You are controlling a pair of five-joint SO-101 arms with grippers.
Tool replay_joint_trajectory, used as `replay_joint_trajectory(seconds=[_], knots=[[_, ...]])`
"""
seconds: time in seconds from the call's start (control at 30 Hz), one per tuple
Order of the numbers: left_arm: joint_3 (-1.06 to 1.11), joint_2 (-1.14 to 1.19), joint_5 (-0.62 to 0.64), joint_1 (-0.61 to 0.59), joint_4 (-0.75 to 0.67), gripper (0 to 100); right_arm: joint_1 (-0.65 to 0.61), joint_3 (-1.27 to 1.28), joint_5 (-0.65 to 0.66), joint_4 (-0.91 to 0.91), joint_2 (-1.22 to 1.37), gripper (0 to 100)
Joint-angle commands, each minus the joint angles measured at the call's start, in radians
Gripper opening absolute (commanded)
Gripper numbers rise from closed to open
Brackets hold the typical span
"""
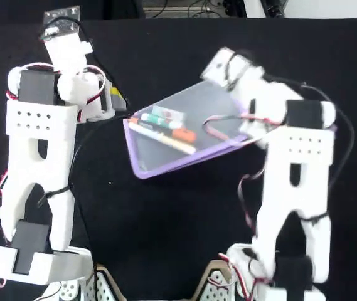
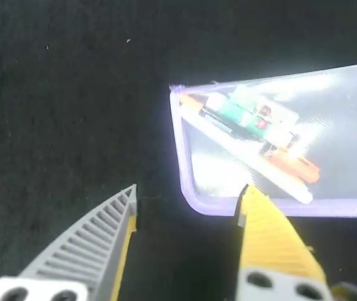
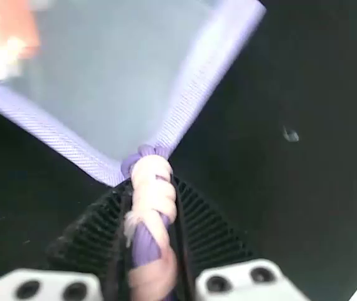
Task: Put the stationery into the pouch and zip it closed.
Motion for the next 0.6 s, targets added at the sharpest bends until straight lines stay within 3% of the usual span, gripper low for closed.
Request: replay_joint_trajectory(seconds=[0.0,0.23,0.57], knots=[[0.021,-0.021,-0.046,0.013,0.005,26,-0.215,-0.018,-0.118,0.077,-0.151,1.1],[0.166,-0.195,-0.060,0.013,-0.003,26,-0.499,-0.024,-0.325,0.068,-0.260,1.1],[0.690,-0.710,-0.164,0.013,-0.311,26,-0.606,-0.024,-0.506,-0.118,-0.278,1.1]])
